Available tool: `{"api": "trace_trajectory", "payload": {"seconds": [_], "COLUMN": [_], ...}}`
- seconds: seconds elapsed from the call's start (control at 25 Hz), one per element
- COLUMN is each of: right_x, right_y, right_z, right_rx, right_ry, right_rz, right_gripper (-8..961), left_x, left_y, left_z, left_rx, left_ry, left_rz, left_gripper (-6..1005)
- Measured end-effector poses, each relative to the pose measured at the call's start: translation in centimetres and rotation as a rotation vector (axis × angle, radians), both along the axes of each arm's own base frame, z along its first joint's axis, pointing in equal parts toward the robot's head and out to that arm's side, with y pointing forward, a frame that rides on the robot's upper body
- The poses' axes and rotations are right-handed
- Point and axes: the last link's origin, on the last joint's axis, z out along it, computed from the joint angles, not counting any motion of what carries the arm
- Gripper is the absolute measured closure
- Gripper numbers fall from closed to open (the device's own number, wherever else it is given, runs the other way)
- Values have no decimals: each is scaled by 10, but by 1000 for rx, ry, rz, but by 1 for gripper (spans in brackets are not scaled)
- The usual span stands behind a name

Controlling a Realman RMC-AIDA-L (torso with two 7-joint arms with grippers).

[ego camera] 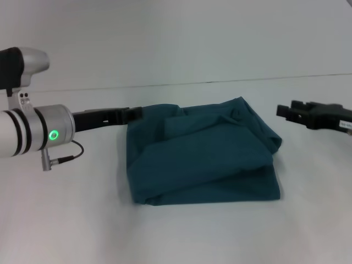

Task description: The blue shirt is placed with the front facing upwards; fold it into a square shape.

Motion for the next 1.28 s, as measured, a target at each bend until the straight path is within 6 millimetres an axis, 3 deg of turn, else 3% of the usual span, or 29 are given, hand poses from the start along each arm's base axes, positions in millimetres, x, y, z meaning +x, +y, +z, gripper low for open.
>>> {"api": "trace_trajectory", "payload": {"seconds": [0.36, 0.44, 0.68, 0.92, 1.28], "right_x": [-39, -45, -66, -79, -100], "right_y": [48, 54, 65, 70, 76], "right_z": [-1, -6, -32, -54, -76], "right_rx": [-72, -94, -131, -121, -119], "right_ry": [-120, -156, -261, -344, -442], "right_rz": [-8, -17, 21, 63, 145], "right_gripper": [385, 386, 387, 403, 428], "left_x": [-2, -1, -1, 0, -2], "left_y": [-23, -27, -30, -32, -32], "left_z": [-6, -9, -13, -14, -15], "left_rx": [-121, -144, -164, -176, -173], "left_ry": [-50, -50, -39, -34, -32], "left_rz": [-29, -42, -64, -84, -79], "left_gripper": [662, 420, 214, 151, 151]}}
